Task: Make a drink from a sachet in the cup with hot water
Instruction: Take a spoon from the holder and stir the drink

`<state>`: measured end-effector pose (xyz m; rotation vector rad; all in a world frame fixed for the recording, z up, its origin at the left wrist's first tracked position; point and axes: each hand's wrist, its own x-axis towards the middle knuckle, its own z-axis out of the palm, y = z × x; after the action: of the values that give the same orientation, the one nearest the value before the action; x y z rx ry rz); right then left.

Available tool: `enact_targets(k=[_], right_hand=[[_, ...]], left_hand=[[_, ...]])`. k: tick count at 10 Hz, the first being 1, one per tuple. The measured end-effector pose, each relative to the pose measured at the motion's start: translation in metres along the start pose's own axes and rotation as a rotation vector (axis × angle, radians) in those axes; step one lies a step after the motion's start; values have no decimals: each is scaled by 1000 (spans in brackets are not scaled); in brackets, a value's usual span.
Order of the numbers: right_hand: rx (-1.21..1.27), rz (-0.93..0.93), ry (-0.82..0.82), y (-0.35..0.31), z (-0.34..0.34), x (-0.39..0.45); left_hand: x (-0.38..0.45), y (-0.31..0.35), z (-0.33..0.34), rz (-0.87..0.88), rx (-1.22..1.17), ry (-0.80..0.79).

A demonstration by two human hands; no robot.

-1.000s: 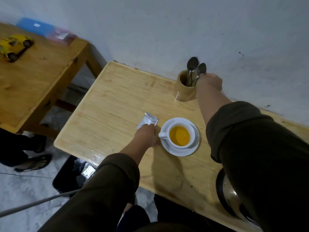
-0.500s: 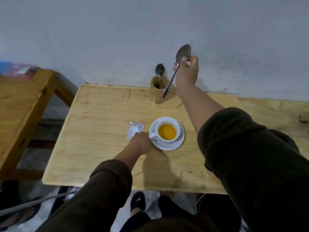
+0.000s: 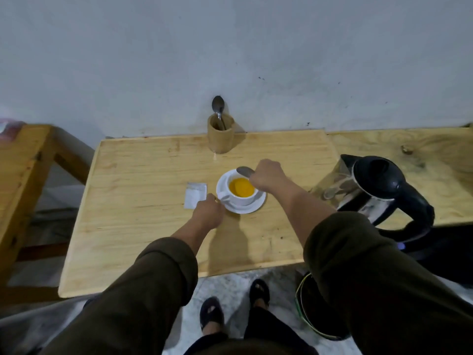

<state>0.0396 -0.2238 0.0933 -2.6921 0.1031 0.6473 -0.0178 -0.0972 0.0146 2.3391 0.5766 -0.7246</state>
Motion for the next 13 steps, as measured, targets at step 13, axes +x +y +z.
enact_targets(k=[13], right_hand=[[386, -162, -65, 31, -17, 7]], left_hand=[[8, 23, 17, -90, -78, 80]])
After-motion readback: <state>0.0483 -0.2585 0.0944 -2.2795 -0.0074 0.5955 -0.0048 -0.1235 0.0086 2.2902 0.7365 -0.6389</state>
